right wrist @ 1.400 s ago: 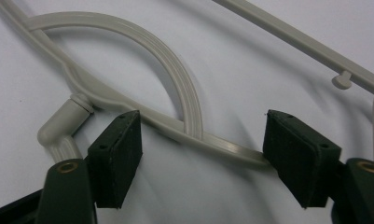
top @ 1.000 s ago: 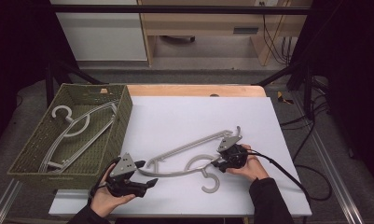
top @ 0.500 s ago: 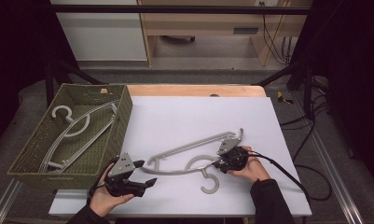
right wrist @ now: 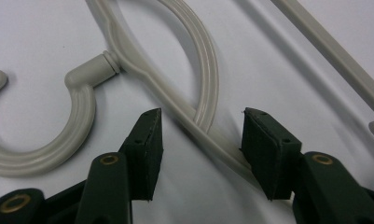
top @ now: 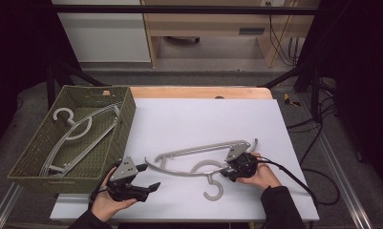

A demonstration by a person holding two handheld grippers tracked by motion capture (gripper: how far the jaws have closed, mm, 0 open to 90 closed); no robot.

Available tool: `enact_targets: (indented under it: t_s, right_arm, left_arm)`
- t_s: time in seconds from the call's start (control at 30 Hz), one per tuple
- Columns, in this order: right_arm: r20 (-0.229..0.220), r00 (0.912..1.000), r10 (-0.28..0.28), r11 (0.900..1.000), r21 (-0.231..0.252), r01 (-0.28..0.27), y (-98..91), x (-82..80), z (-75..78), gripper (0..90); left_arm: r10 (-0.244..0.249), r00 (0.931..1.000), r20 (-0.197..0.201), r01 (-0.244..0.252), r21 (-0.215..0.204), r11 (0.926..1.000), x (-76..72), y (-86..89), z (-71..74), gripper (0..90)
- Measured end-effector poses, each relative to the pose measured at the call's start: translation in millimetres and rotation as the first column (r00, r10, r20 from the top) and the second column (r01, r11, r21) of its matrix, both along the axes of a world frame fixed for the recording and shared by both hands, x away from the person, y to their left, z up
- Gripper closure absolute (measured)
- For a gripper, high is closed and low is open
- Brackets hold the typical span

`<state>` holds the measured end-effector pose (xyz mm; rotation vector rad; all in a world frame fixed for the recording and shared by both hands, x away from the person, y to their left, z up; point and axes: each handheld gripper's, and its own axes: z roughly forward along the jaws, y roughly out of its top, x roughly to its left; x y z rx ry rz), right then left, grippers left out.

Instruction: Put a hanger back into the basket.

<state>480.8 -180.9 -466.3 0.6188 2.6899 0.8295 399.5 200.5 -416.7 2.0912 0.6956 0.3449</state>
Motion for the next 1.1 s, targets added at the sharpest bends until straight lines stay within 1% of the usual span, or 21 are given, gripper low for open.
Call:
enact_targets:
  t_s: [0.03,0.07,0.13,0.17,0.2,0.27,0.3,0.37,0.47,0.5,0.53,0.6,0.67,0.7,0.8,0.83,0.87,0.9,0.97,1.07,1.1]
  right_arm:
    - [-0.016,0.9999,-0.001,1.0,0.006,0.001,0.0,0.0,0.7,52.7]
    - [-0.016,0.9999,-0.001,1.0,0.006,0.001,0.0,0.0,0.7,52.7]
    - [-0.01,0.9999,-0.007,0.9999,-0.011,0.007,0.0,-1.2,1.6,54.5]
    - [-0.013,0.9998,-0.012,0.9998,-0.015,0.012,0.0,-2.0,2.3,56.2]
    - [-0.021,0.9998,-0.004,0.9998,-0.022,0.004,-1.0,-2.6,3.1,57.6]
    - [-0.021,0.9998,-0.008,0.9992,-0.04,0.007,-2.3,-5.6,4.1,60.6]
    - [-0.03,0.9995,-0.011,0.9988,-0.048,0.009,-3.4,-8.4,5.1,62.2]
    - [-0.032,0.9994,-0.014,0.9983,-0.057,0.012,-5.9,-12.3,5.7,64.2]
    - [-0.035,0.9991,-0.024,0.9987,-0.046,0.022,-10.1,-17.4,6.0,67.3]
    - [-0.041,0.9984,-0.038,0.9986,-0.037,0.037,-11.2,-19.0,6.0,68.3]
    - [-0.058,0.9976,-0.038,0.999,-0.028,0.036,-13.0,-20.4,6.6,69.2]
    - [-0.072,0.9961,-0.05,0.9985,-0.025,0.049,-15.8,-24.1,8.0,71.9]
    - [-0.077,0.9953,-0.059,0.9981,-0.023,0.057,-16.5,-25.8,8.2,72.7]
    - [-0.087,0.9938,-0.069,0.9976,-0.014,0.068,-17.9,-30.4,8.4,74.4]
    - [-0.097,0.9923,-0.078,0.997,-0.012,0.077,-18.0,-34.1,8.7,74.7]
    - [-0.081,0.9935,-0.081,0.9966,-0.025,0.079,-17.4,-35.8,8.6,73.5]
    - [-0.085,0.9938,-0.071,0.9974,-0.011,0.071,-16.9,-35.5,6.8,72.2]
    - [-0.079,0.9944,-0.071,0.9974,-0.021,0.069,-16.2,-34.9,5.6,70.8]
    - [-0.086,0.9936,-0.073,0.9972,-0.024,0.071,-14.5,-34.7,4.1,71.0]
    - [-0.083,0.9938,-0.074,0.9969,-0.032,0.072,-14.2,-34.8,4.5,71.8]
    - [-0.071,0.9959,-0.057,0.9978,-0.039,0.055,-14.5,-34.1,4.6,72.1]
  left_arm:
    - [0.001,1.0,0.0,-0.001,-0.001,1.0,0.2,0.1,-0.1,23.1]
    - [0.001,1.0,0.0,-0.001,-0.001,1.0,0.2,0.1,-0.1,23.1]
    - [0.005,1.0,0.001,-0.005,-0.001,1.0,0.2,0.7,-0.1,23.1]
    - [0.004,1.0,0.001,-0.004,-0.002,1.0,0.0,1.4,0.6,23.1]
    - [0.004,1.0,0.002,-0.004,-0.001,1.0,0.0,1.6,0.9,23.1]
    - [0.005,1.0,0.002,-0.005,-0.001,1.0,0.1,1.7,0.9,23.1]
    - [0.005,1.0,0.002,-0.005,0.0,1.0,0.1,1.7,0.7,23.2]
    - [0.007,1.0,0.001,-0.007,0.0,1.0,0.2,1.4,0.2,23.1]
    - [0.007,1.0,0.001,-0.007,0.002,1.0,0.1,1.2,-0.2,23.1]
    - [0.009,1.0,0.002,-0.009,0.002,1.0,0.1,1.3,-0.2,23.1]
    - [0.01,1.0,0.0,-0.01,0.001,0.9999,0.1,1.6,-0.2,23.1]
    - [0.011,0.9999,0.0,-0.011,0.0,0.9999,0.0,1.9,-0.1,23.0]
    - [0.011,0.9999,-0.001,-0.011,0.0,0.9999,-0.1,2.0,-0.1,23.0]
    - [0.011,0.9999,0.0,-0.011,0.001,0.9999,-0.2,1.9,-0.2,23.0]
    - [0.009,1.0,0.0,-0.009,0.001,1.0,-0.3,1.6,-0.3,23.0]
    - [0.008,1.0,-0.001,-0.008,0.002,1.0,-0.2,1.3,-0.5,23.0]
    - [0.002,1.0,-0.004,-0.002,0.005,1.0,-0.4,1.2,-0.5,22.9]
    - [0.001,1.0,-0.004,-0.001,0.005,1.0,-0.4,1.0,-0.5,22.9]
    - [-0.001,1.0,-0.005,0.001,0.002,1.0,-0.4,0.7,-0.7,22.9]
    - [0.0,1.0,-0.005,0.0,0.003,1.0,-0.3,0.0,-1.6,22.8]
    - [-0.001,1.0,-0.004,0.001,0.004,1.0,-0.4,0.0,-1.5,22.7]
